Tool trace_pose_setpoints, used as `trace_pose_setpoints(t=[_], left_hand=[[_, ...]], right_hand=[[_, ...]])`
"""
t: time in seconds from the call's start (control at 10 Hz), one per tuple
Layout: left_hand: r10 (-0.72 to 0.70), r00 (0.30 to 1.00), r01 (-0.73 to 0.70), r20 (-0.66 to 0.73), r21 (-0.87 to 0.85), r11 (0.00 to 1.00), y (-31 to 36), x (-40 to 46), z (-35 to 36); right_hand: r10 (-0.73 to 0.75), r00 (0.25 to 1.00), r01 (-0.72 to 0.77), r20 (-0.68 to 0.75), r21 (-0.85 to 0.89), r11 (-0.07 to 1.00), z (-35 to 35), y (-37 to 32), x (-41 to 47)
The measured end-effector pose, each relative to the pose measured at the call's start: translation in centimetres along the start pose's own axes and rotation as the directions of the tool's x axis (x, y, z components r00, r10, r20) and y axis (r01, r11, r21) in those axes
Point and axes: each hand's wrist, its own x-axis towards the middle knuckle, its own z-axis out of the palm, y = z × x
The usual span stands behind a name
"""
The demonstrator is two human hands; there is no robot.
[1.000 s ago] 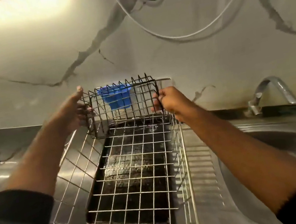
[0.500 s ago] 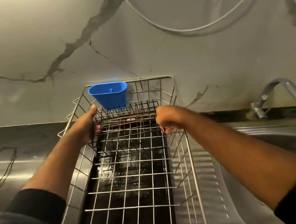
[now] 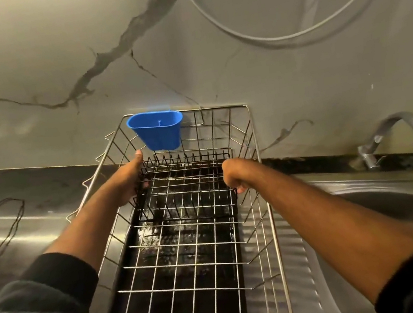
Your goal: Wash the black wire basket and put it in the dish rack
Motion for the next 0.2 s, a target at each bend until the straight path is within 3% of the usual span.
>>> trace_pose_setpoints(t=[0.1, 0.2], left_hand=[[0.003, 0.999, -0.004, -0.043, -0.016, 1.0, 0.14, -0.58, -0.1], [0.018, 0.978, -0.01, -0.21, 0.041, 0.999, 0.61, -1.32, 0.01]], right_hand=[[-0.025, 0.997, 0.022, -0.067, -0.053, 0.998, 0.12, 0.01, -0.65], [-0.039, 0.983, 0.03, -0.179, -0.048, 0.998, -0.23, -0.23, -1.45]])
